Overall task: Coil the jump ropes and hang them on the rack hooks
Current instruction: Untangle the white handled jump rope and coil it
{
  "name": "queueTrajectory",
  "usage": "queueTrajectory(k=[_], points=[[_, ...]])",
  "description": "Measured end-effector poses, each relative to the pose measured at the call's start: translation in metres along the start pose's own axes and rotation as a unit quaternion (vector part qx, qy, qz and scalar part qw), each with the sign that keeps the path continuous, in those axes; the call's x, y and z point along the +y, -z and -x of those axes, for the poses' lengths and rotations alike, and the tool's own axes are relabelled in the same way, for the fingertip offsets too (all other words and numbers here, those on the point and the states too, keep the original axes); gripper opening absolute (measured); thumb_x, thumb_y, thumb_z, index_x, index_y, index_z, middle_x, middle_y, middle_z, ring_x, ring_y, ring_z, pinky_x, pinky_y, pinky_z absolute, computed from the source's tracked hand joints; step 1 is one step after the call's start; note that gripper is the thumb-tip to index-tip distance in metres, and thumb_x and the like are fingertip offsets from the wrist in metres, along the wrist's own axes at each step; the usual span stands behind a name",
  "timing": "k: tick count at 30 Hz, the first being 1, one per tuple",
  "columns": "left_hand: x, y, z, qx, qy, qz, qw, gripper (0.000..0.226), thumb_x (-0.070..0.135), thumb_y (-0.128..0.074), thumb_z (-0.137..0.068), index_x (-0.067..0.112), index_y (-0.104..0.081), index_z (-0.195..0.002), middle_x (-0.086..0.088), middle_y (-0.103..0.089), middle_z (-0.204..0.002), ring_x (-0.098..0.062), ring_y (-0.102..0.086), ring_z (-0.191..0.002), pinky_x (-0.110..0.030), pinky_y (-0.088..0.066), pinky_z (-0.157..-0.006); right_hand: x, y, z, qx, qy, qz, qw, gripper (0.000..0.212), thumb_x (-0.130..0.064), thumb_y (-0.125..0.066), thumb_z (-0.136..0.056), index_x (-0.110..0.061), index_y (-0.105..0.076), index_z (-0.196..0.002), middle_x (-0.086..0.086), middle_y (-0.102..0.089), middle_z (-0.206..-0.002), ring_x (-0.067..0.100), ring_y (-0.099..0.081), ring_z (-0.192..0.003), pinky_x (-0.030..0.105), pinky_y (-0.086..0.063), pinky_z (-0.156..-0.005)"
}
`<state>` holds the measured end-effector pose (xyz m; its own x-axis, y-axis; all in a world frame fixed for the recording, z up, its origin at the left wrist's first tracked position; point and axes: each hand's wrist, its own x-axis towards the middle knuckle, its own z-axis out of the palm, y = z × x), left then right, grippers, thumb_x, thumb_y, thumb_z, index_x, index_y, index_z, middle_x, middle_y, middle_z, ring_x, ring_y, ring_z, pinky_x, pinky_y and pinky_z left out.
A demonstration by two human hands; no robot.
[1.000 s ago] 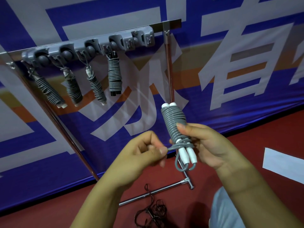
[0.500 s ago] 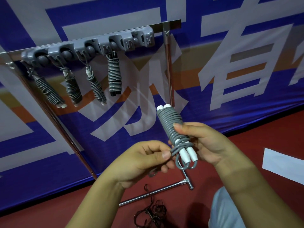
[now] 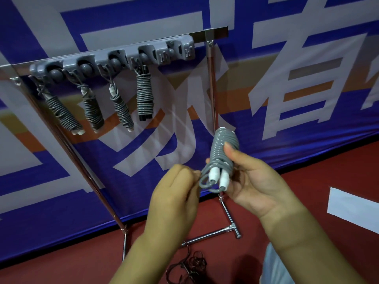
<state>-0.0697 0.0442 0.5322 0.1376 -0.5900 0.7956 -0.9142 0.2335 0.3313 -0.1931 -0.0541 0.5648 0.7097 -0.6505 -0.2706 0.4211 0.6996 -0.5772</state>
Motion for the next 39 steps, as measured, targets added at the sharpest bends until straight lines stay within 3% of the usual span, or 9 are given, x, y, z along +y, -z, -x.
queueTrajectory(k=[4,7,10,13,20,25,31,36,39], points=[[0.008,-0.014,0.002,0.024,0.173,0.108,0.979,0.012,0.025,-0.059,-0.083,0.035,-0.055,-0.078,0.009,-0.058,-0.073,-0.007,-0.054,-0.062,-0.016,-0.044,-0.057,0.01,-0.005,-0.001,0.012,0.041,-0.059,0.997,0.029,-0.019,-0.066,-0.068,0.004,-0.063,-0.086,0.013,-0.07,-0.068,0.019,-0.07,-0.06,0.026,-0.056,-0.049],[0.017,-0.02,0.001,0.04,0.262,0.183,0.947,0.032,0.007,-0.063,-0.087,0.034,-0.056,-0.071,0.001,-0.061,-0.068,-0.012,-0.053,-0.055,-0.018,-0.042,-0.051,0.016,-0.005,-0.004,0.008,0.074,-0.073,0.995,0.031,-0.021,-0.064,-0.071,0.005,-0.062,-0.088,0.015,-0.07,-0.071,0.02,-0.071,-0.064,0.027,-0.057,-0.053],[0.021,-0.023,0.0,0.034,0.292,0.21,0.933,0.03,0.002,-0.06,-0.088,0.025,-0.057,-0.07,-0.003,-0.056,-0.062,-0.009,-0.045,-0.052,-0.018,-0.037,-0.048,0.023,-0.005,-0.007,0.0,0.109,-0.056,0.992,0.037,-0.026,-0.064,-0.072,0.005,-0.061,-0.093,0.016,-0.068,-0.074,0.02,-0.07,-0.067,0.028,-0.058,-0.06],[0.023,-0.026,0.005,0.041,0.309,0.288,0.906,0.008,0.027,-0.068,-0.08,0.026,-0.06,-0.078,0.005,-0.058,-0.065,-0.005,-0.05,-0.06,-0.02,-0.043,-0.055,0.029,-0.005,-0.01,0.021,0.147,-0.041,0.988,0.05,-0.029,-0.067,-0.069,0.004,-0.059,-0.106,0.017,-0.065,-0.088,0.022,-0.069,-0.079,0.034,-0.06,-0.071],[0.015,-0.025,0.002,0.065,0.317,0.371,0.871,0.031,0.045,-0.067,-0.069,0.019,-0.066,-0.086,0.008,-0.059,-0.065,-0.002,-0.053,-0.062,-0.016,-0.044,-0.058,0.039,-0.006,-0.012,0.018,0.187,0.032,0.982,0.048,-0.03,-0.069,-0.068,-0.01,-0.058,-0.11,0.01,-0.068,-0.101,0.024,-0.066,-0.096,0.04,-0.053,-0.084],[-0.011,0.012,-0.008,0.01,0.274,0.412,0.869,0.024,0.046,-0.073,-0.069,0.03,-0.074,-0.087,0.006,-0.056,-0.06,-0.004,-0.046,-0.052,-0.015,-0.039,-0.048,0.021,0.029,-0.008,-0.225,0.133,0.112,0.959,0.071,-0.028,-0.082,-0.071,-0.007,-0.049,-0.131,0.016,-0.058,-0.128,0.034,-0.053,-0.123,0.055,-0.047,-0.095],[-0.021,0.049,-0.021,-0.153,0.206,0.415,0.873,0.033,0.057,-0.075,-0.068,0.028,-0.074,-0.086,-0.005,-0.058,-0.07,-0.026,-0.047,-0.063,-0.028,-0.044,-0.057,0.01,0.053,0.002,-0.494,-0.088,0.111,0.858,0.099,-0.042,-0.074,-0.077,-0.008,-0.017,-0.15,0.031,-0.005,-0.153,0.051,-0.032,-0.132,0.064,-0.039,-0.098],[-0.018,0.048,-0.023,-0.183,0.173,0.409,0.877,0.027,0.047,-0.076,-0.072,0.025,-0.073,-0.086,-0.017,-0.06,-0.076,-0.049,-0.045,-0.062,-0.051,-0.042,-0.053,0.007,0.028,-0.003,-0.442,-0.131,0.207,0.863,0.059,-0.046,-0.068,-0.081,-0.009,-0.046,-0.122,0.026,-0.062,-0.112,0.035,-0.065,-0.102,0.05,-0.053,-0.084],[-0.016,0.049,-0.026,-0.2,0.175,0.399,0.878,0.022,0.043,-0.075,-0.074,0.025,-0.073,-0.087,0.0,-0.066,-0.081,-0.02,-0.057,-0.066,-0.028,-0.048,-0.057,0.007,0.016,0.0,-0.403,-0.117,0.23,0.878,0.049,-0.03,-0.071,-0.082,-0.009,-0.044,-0.117,0.024,-0.064,-0.105,0.036,-0.064,-0.102,0.049,-0.055,-0.081]])
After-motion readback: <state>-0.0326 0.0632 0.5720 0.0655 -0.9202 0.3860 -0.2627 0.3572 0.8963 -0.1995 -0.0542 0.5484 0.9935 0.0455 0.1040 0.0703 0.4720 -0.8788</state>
